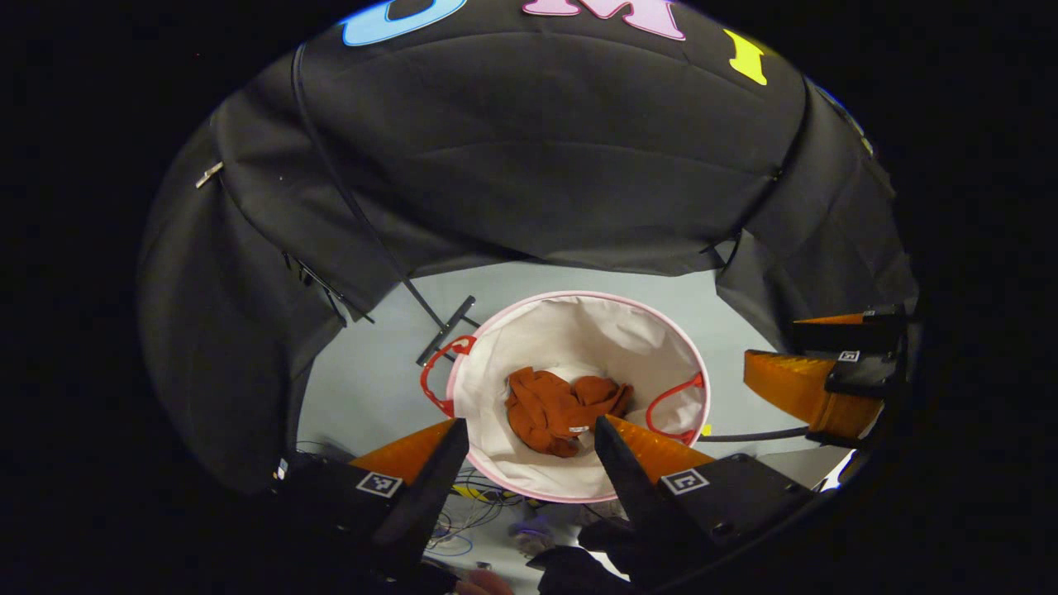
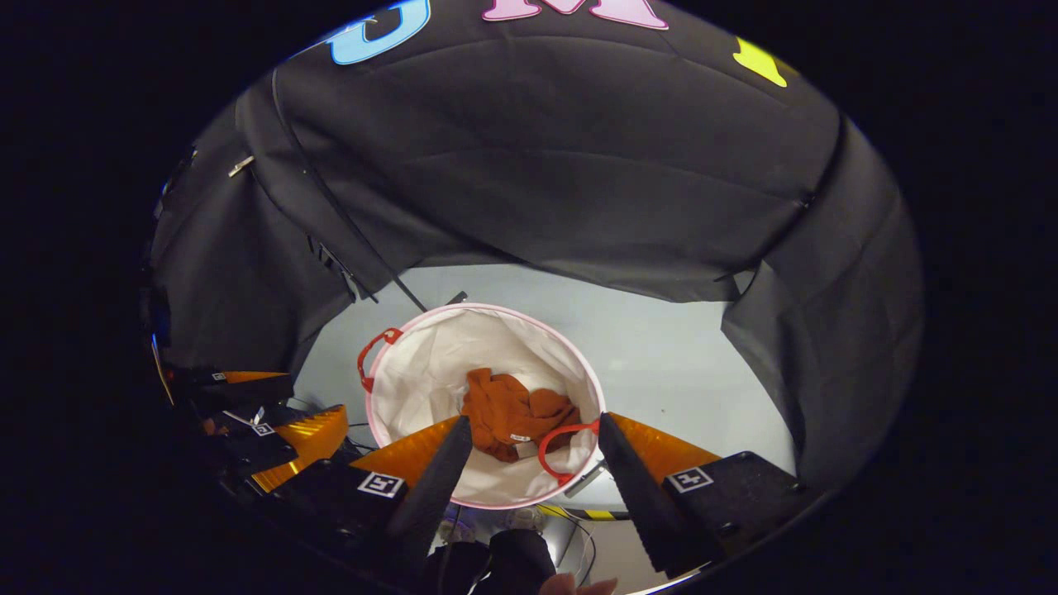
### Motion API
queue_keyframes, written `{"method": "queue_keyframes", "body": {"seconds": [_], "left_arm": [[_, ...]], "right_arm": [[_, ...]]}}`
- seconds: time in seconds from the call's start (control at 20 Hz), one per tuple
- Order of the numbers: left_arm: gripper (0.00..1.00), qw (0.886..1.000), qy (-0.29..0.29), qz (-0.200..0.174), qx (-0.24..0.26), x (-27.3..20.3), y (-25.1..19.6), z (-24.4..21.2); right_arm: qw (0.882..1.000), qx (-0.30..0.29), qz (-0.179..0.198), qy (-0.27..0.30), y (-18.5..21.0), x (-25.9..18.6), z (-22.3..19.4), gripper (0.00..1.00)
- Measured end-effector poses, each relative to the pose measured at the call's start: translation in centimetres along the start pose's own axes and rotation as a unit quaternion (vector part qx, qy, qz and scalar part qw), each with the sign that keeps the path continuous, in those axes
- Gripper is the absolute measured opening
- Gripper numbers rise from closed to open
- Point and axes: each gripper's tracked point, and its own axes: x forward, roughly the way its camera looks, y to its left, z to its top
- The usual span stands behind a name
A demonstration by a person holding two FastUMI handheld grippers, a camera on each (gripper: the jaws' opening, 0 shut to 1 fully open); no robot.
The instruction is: Grasp the clothes on the hanger with both hands and then place them into the laundry hamper below.
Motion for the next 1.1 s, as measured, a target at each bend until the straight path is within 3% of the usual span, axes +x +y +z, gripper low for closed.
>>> {"method": "queue_keyframes", "body": {"seconds": [0.1,0.25,0.5,0.65,0.9,1.1], "left_arm": [[0.98,1.0,-0.003,-0.005,-0.003,-0.4,0.2,0.3],[0.97,1.0,-0.01,-0.006,-0.01,-1.7,0.4,0.4],[0.97,0.994,-0.102,-0.023,-0.007,-6.6,0.6,3.5],[0.97,0.991,-0.131,-0.023,-0.01,-9.8,0.9,4.0],[0.96,0.974,-0.224,-0.011,-0.02,-17.0,2.5,7.0],[0.95,0.958,-0.284,-0.025,-0.04,-23.6,2.8,9.0]], "right_arm": [[1.0,0.015,0.012,0.007,0.6,-0.4,-0.4,0.99],[1.0,0.015,-0.002,-0.013,0.5,-1.5,0.4,0.99],[0.997,0.03,0.026,-0.062,4.5,-5.6,2.1,0.99],[0.995,0.026,0.008,-0.095,4.8,-8.6,3.7,1.0],[0.981,0.032,-0.015,-0.192,6.1,-15.2,7.4,0.99],[0.967,0.016,-0.028,-0.251,6.9,-21.1,9.5,0.99]]}}
